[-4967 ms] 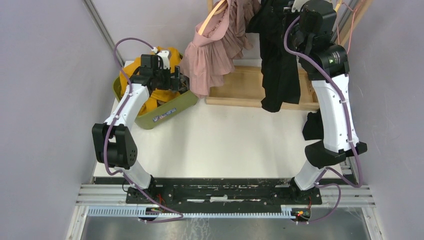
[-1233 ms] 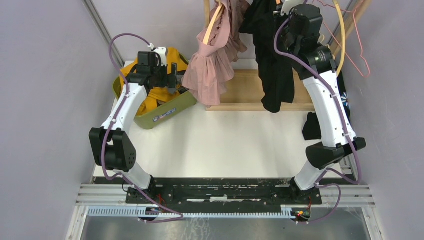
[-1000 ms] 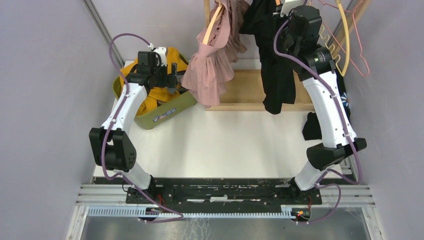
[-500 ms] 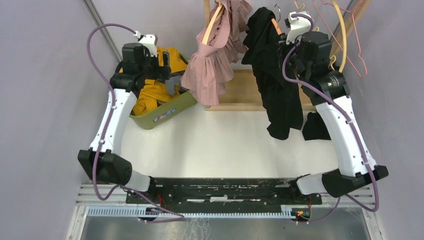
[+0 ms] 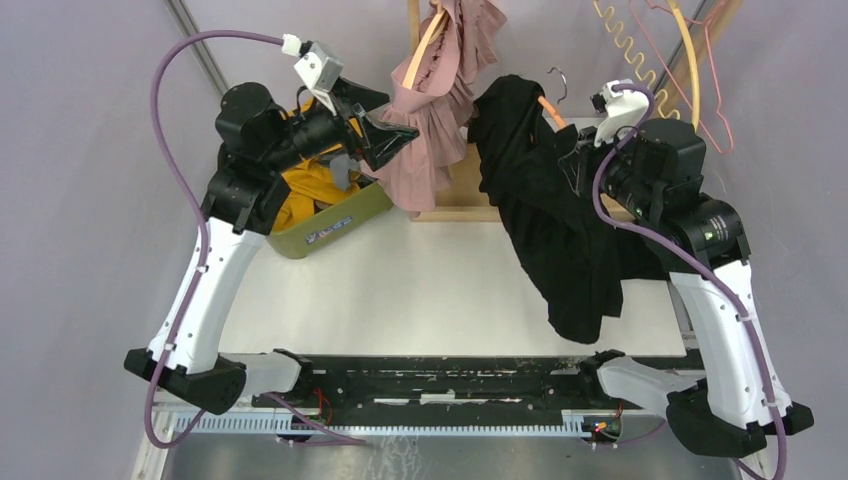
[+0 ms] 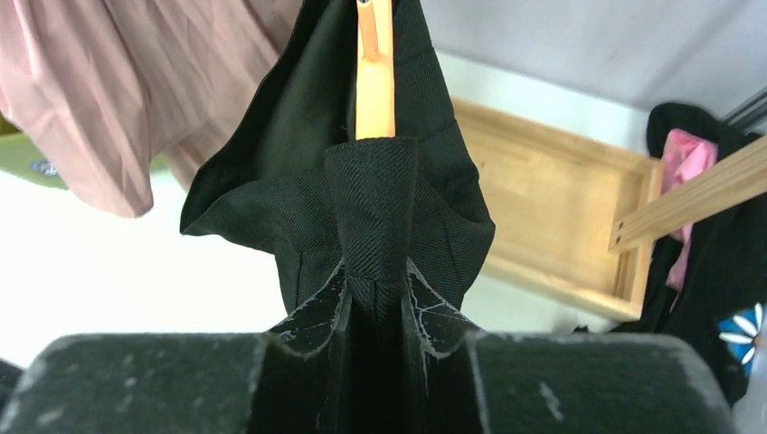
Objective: Remove the skirt from the hanger
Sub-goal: Pick up the hanger from the clothesline, then remove the skirt from the hanger.
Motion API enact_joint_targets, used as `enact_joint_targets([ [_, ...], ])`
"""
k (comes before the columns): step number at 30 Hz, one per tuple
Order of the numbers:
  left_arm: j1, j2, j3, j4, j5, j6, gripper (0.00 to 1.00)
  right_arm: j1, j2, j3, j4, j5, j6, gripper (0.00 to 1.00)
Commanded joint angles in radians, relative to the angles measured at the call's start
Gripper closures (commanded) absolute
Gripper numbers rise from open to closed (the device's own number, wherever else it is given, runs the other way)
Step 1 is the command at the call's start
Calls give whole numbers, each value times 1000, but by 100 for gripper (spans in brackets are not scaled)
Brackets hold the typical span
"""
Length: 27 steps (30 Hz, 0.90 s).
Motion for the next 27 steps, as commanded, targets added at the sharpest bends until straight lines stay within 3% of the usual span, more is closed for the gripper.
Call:
enact_joint_targets([
  [1, -67, 72, 20, 87, 65, -63, 1, 0, -45, 13, -9, -65, 56, 99],
  [16, -347, 359, 247, 54, -25, 45, 1, 0, -112, -50, -57, -146, 144, 99],
  [23, -401, 476, 335, -66, -93, 114, 2, -1, -118, -66, -54, -156, 136, 99],
  [27, -406, 514, 336, -155, -208, 179, 6, -1, -115, -60, -45, -149, 130, 99],
])
